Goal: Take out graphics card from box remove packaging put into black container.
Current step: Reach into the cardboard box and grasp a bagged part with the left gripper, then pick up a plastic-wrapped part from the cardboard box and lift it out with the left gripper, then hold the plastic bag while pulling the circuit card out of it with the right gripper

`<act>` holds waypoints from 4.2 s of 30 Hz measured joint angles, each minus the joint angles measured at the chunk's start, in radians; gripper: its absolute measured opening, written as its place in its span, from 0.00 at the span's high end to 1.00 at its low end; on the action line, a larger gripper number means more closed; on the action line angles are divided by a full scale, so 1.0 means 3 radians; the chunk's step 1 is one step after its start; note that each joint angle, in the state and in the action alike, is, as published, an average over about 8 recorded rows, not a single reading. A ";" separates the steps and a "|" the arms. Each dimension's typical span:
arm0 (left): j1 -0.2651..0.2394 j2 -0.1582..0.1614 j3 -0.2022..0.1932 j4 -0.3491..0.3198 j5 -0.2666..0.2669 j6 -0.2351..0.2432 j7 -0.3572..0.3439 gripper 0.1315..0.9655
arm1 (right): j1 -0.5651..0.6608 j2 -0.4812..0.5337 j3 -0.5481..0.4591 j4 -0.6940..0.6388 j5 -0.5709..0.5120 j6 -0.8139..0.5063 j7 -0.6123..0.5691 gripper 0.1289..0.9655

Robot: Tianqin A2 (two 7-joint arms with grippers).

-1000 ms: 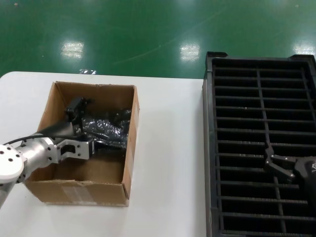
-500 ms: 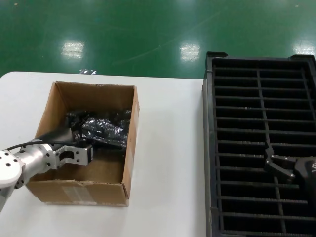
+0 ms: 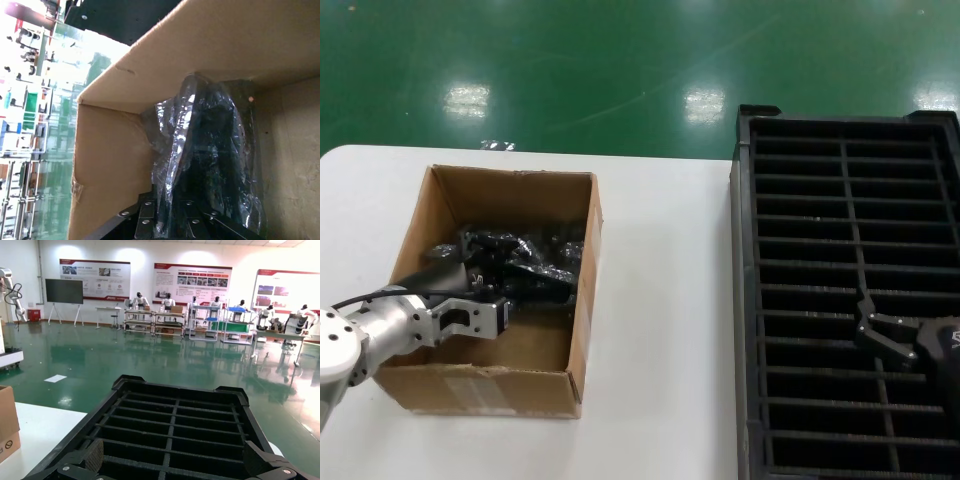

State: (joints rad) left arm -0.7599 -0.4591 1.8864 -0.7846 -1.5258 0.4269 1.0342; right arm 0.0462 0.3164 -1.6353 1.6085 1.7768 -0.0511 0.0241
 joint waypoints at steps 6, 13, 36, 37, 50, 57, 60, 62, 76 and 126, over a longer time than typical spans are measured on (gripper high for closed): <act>0.0059 -0.0052 0.0009 -0.0157 0.0026 0.0004 -0.0086 0.92 | 0.0000 0.0000 0.0000 0.0000 0.0000 0.0000 0.0000 0.00; 0.0197 -0.0183 -0.0018 -0.0506 0.0067 -0.0044 -0.0272 0.97 | 0.0000 0.0000 0.0000 0.0000 0.0000 0.0000 0.0000 0.00; 0.1238 -0.0833 -0.0663 -0.2578 0.0642 -0.0480 -0.1436 0.99 | 0.0000 0.0000 0.0000 0.0000 0.0000 0.0000 0.0000 0.00; 0.1298 -0.0854 -0.0701 -0.2670 0.0674 -0.0476 -0.1489 0.99 | 0.0000 0.0000 0.0000 0.0000 0.0000 0.0000 0.0000 0.00; 0.2153 -0.1197 -0.0889 -0.3734 0.0650 -0.0399 -0.1747 0.99 | 0.0000 0.0000 0.0000 0.0000 0.0000 0.0000 0.0000 0.00; 0.2388 -0.1281 -0.0742 -0.3962 0.0431 -0.0408 -0.1535 0.99 | 0.0000 0.0000 0.0000 0.0000 0.0000 0.0000 0.0000 0.00; 0.2433 -0.1275 -0.0682 -0.4006 0.0359 -0.0416 -0.1452 0.99 | 0.0000 0.0000 0.0000 0.0000 0.0000 0.0000 0.0000 0.00; 0.2446 -0.1268 -0.0658 -0.4020 0.0335 -0.0420 -0.1420 0.99 | 0.0000 0.0000 0.0000 0.0000 0.0000 0.0000 0.0000 0.00; 0.2455 -0.1261 -0.0642 -0.4029 0.0320 -0.0424 -0.1401 0.99 | 0.0065 0.0021 -0.0125 0.0034 0.0020 0.0071 0.0013 0.00; 0.2455 -0.1261 -0.0642 -0.4029 0.0320 -0.0424 -0.1401 0.99 | 0.1290 0.1280 -0.2574 0.0770 0.1829 0.1107 -0.1104 0.73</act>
State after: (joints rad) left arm -0.0234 -0.8374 1.6939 -1.9933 -1.4298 0.2998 0.6139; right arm 0.4332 0.7004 -2.4075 1.8393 2.3256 0.2810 -0.3071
